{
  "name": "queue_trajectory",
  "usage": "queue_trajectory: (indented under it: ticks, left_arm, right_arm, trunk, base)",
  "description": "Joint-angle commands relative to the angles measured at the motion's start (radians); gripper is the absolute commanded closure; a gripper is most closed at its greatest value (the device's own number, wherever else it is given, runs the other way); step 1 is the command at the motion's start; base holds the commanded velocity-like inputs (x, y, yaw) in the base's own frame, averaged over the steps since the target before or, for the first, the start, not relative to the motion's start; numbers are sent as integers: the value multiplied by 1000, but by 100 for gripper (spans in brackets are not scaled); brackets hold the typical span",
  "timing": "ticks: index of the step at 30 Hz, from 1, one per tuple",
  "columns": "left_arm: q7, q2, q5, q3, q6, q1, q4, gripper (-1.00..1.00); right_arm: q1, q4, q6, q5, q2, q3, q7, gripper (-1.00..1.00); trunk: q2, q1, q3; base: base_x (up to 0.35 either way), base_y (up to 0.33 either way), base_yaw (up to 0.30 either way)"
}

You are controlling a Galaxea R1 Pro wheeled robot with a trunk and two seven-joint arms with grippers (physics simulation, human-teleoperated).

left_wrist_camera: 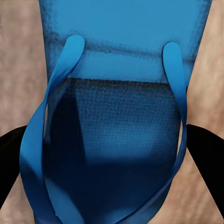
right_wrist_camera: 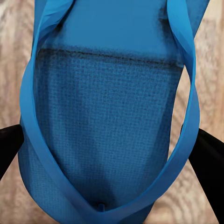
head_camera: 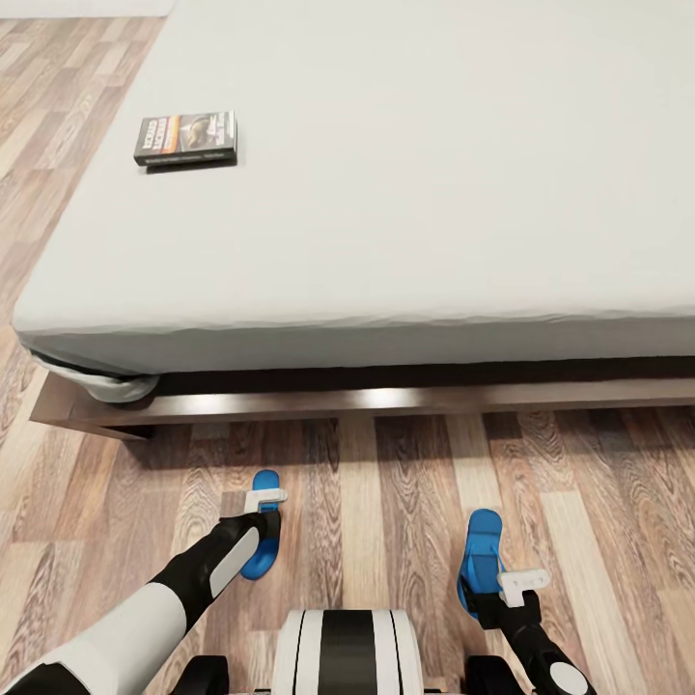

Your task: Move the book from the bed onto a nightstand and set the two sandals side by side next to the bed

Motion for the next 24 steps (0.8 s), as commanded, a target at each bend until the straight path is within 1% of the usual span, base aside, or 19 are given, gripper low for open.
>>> queue_trajectory:
  ticks: [1,10,11,15,24]
  left_arm:
    - [10,1,22,-6,-3,1,9,100]
    - [10,1,22,-7,-4,1,7,100]
    - [11,1,22,-10,-4,1,2,-100]
    - [12,2,21,-12,-3,1,-29,-100]
    - [12,4,20,-12,-3,1,-36,-100]
  right_arm:
    - [0,-1,-2,-11,-2,5,-8,100]
    - [0,-1,-2,-10,-2,5,-8,100]
    - [0,-1,-2,-10,-2,5,-8,100]
    - [0,-1,-2,-11,-2,5,-8,100]
    - [0,-1,-2,-11,-1,5,-8,100]
  trunk:
    - [0,8,-1]
    - [0,8,-1]
    - [0,8,-1]
    - [0,8,-1]
    - [0,8,-1]
  base:
    - [0,0,0]
    - [0,0,0]
    - [0,0,0]
    - [0,0,0]
    - [0,0,0]
